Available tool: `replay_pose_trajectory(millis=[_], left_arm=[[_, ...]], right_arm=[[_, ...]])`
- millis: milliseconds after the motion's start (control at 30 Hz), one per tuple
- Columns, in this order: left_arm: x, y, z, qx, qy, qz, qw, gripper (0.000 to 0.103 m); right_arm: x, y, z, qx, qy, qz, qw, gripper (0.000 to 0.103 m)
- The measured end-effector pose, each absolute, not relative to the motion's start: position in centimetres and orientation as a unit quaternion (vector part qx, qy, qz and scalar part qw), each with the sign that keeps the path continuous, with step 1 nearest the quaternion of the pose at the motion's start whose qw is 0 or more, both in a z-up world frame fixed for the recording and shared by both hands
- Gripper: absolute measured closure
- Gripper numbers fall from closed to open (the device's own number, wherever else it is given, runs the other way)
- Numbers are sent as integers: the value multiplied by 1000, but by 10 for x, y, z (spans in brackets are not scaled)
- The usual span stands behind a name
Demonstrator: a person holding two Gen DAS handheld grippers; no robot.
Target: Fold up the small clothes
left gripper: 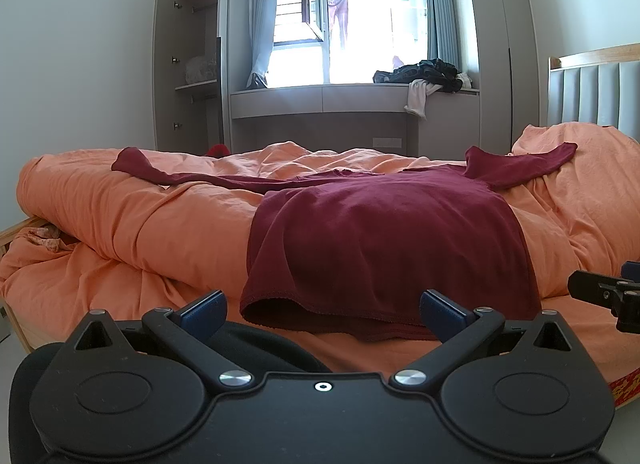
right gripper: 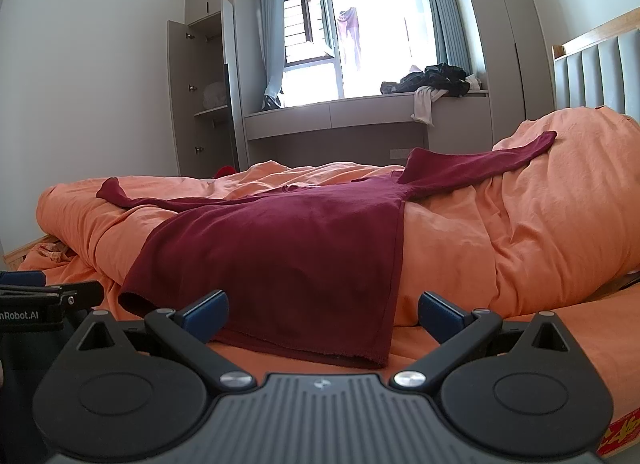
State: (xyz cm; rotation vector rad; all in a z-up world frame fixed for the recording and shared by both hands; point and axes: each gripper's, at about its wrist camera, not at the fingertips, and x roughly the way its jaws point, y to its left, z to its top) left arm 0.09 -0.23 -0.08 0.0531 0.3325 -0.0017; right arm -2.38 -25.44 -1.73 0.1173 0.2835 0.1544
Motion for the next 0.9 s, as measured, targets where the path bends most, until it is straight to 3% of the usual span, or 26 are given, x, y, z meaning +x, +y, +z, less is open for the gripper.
replay_pose_trajectory(millis=[900], left_arm=[[1,-2,-1,27,166,-1,986,0]], right_arm=[[-22,-254,-21,59,142,77,985,0]])
